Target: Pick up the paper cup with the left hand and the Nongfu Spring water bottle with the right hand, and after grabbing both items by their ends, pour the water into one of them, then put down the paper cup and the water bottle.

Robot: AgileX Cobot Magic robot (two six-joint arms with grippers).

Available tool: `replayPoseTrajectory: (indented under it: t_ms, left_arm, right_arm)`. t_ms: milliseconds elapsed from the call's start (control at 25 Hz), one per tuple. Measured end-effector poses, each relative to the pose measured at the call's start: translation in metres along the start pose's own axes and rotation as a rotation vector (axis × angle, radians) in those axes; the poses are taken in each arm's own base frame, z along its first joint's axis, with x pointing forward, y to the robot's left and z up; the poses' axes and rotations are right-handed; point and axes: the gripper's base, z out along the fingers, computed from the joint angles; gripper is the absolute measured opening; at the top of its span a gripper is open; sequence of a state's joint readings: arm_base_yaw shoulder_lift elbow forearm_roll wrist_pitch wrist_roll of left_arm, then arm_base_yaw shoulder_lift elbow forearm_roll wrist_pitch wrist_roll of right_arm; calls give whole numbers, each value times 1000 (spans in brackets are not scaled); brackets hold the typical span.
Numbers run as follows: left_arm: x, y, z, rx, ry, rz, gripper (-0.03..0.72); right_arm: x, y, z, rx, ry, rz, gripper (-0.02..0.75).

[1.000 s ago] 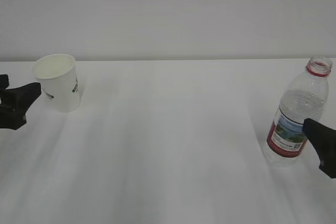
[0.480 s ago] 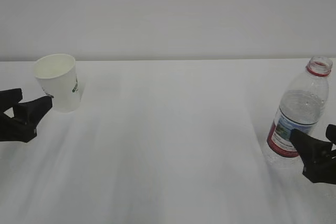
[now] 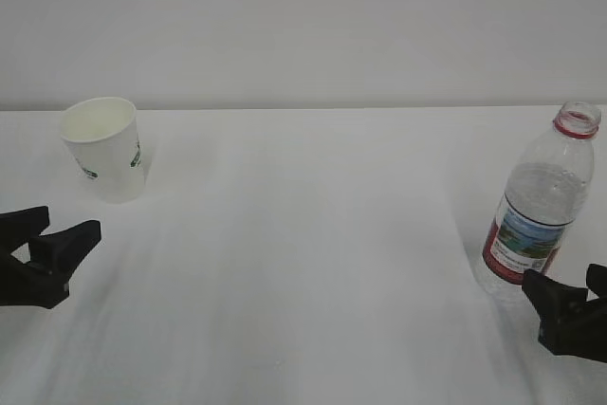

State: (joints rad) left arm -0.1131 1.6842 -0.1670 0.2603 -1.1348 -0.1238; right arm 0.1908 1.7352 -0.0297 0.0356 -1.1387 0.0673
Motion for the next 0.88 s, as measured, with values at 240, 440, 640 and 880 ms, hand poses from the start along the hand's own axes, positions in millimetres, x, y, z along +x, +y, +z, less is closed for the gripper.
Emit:
replayPoseTrajectory:
  t_ms: [240, 440, 640, 880]
  left_arm:
    - [-1, 0, 0, 3, -6, -1, 515]
    - [-1, 0, 0, 4, -6, 0, 515]
    - [-1, 0, 0, 4, -6, 0, 515]
    - [-1, 0, 0, 4, -6, 0, 515]
  right_arm:
    - [-9, 5, 9, -43, -43, -18, 568]
    - [-18, 9, 17, -79, -81, -34, 592]
    - [-23, 9, 21, -80, -102, -34, 643]
    - [-27, 6, 25, -42, -123, -13, 650]
